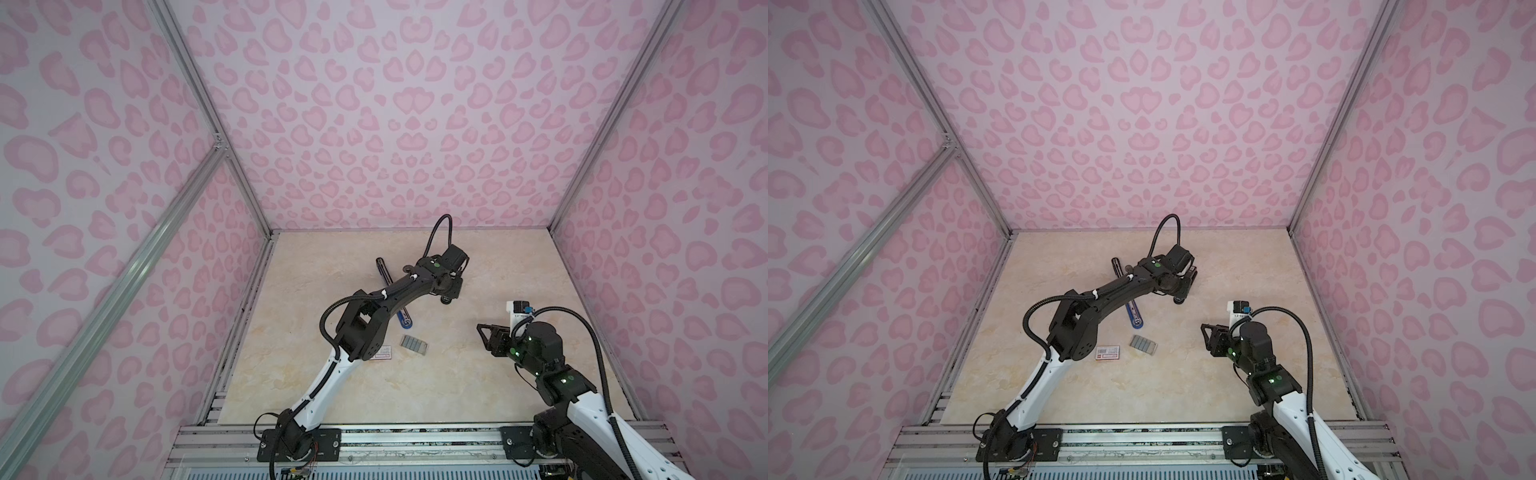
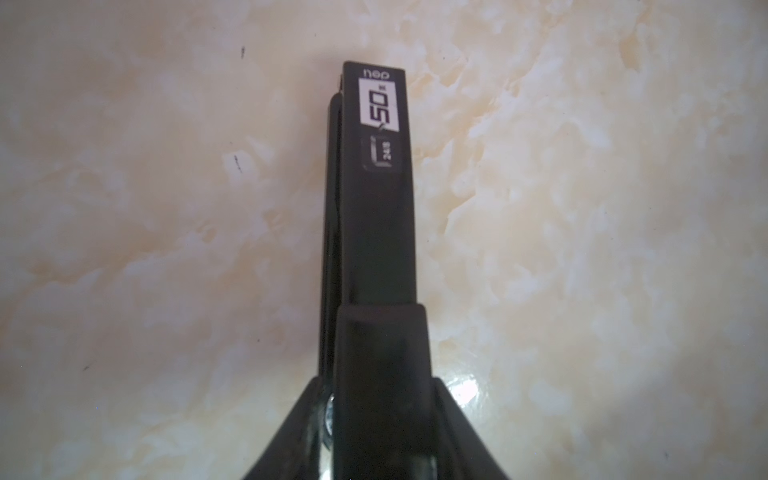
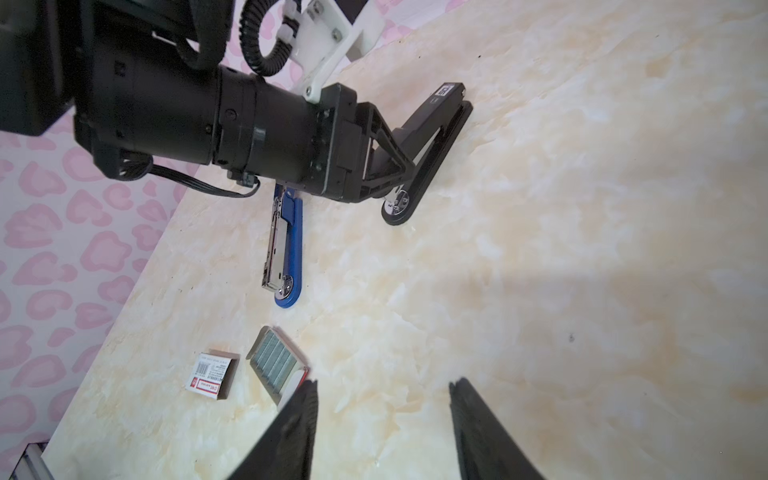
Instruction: Load the staples into the stapler
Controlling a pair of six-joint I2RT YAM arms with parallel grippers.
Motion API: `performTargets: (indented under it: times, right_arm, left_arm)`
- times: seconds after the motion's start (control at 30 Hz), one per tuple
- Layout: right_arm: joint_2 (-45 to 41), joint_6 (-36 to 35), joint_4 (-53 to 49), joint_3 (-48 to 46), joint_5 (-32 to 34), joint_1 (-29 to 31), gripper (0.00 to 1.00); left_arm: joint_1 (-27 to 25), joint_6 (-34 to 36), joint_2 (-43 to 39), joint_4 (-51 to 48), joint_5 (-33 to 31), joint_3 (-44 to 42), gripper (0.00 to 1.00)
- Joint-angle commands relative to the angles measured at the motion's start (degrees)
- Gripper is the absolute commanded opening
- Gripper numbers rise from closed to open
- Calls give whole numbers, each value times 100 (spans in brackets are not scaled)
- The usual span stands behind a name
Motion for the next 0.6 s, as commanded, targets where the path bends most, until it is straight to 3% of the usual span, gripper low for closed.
performTargets:
  times: [0.0, 0.23, 0.57]
  right_arm:
    - [-80, 12, -101, -43, 101, -5, 54]
    - [104, -11, -59, 123, 19, 1, 55]
    - [657, -230, 66, 577, -320, 266, 51]
  left_arm:
    - [6, -44, -150, -171, 65, 3, 52]
    - [5, -2, -1235, 116, 64, -973, 55]
    - [14, -128, -3754, 1197, 125, -4162, 52]
